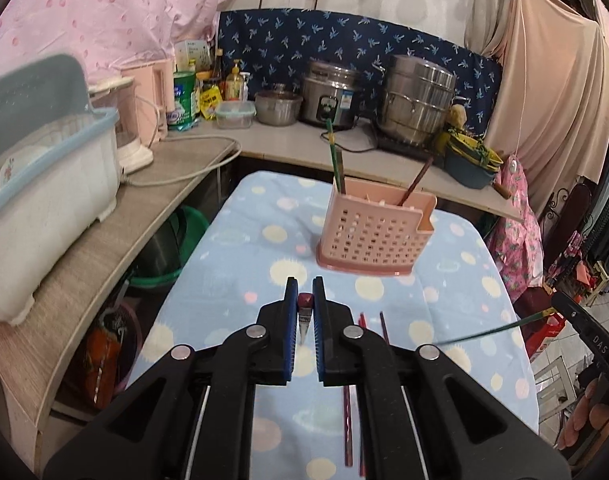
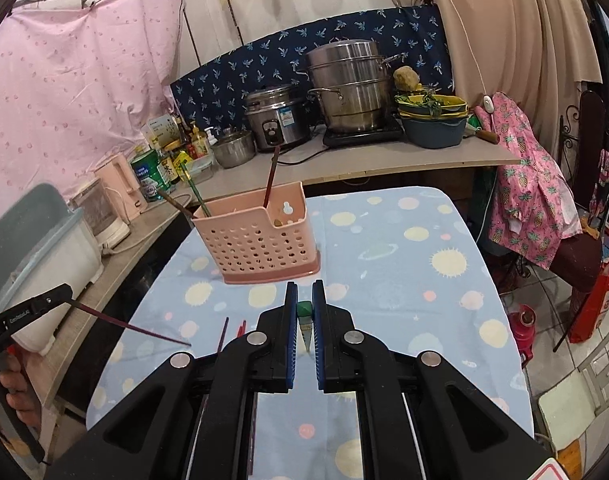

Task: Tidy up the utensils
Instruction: 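Lift both chopsticks and carry them over the pink basket, then lower both chopsticks into the pink basket and open both tools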

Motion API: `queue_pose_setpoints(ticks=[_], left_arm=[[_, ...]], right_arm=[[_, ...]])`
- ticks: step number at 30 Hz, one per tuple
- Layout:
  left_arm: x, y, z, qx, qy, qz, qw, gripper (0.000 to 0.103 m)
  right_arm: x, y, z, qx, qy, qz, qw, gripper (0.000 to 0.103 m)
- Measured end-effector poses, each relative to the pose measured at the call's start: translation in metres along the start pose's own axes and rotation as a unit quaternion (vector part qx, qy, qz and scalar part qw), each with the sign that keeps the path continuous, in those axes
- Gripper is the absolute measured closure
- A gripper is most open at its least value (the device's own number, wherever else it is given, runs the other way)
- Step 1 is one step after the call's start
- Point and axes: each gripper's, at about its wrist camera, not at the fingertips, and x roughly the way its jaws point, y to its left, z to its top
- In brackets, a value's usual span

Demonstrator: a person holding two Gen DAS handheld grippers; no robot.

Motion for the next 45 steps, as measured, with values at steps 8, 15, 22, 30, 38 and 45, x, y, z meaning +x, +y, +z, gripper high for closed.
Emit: queue_pose_setpoints(ticks=[8,15,22,30,38,45], left_arm=[[0.016,-0.016,0.038,0.005,-0.013,-0.013,0.9998,0.096],[0.016,-0.034,0.091,0.001,-0.046,-0.040,0.9981,0.096],[0.012,-0.054,0.154,-0.005,-0.102,-0.057,0.9932,0.096],[0.032,-0.068,0.201,-0.011,-0.147,-0.035,0.9885,0.096],[0.083,-0.064,0.200,-0.014,-0.123,-0.019,0.9921,0.096],[0.114,-0.055,0.185,-0.018,-0.091,-0.017,0.9955,0.096]], right_arm=[[0.013,0.006,0.038,0.006,-0.024,0.017,1.000,0.096],[0.022,0.011,0.082,0.016,-0.053,0.037,0.998,0.096],[0.029,0.023,0.146,0.031,-0.110,0.066,0.991,0.096],[0.059,0.043,0.199,0.031,-0.143,0.074,0.986,0.096],[0.106,0.052,0.205,0.025,-0.128,0.063,0.989,0.096],[0.147,0.054,0.182,0.017,-0.084,0.052,0.995,0.096]])
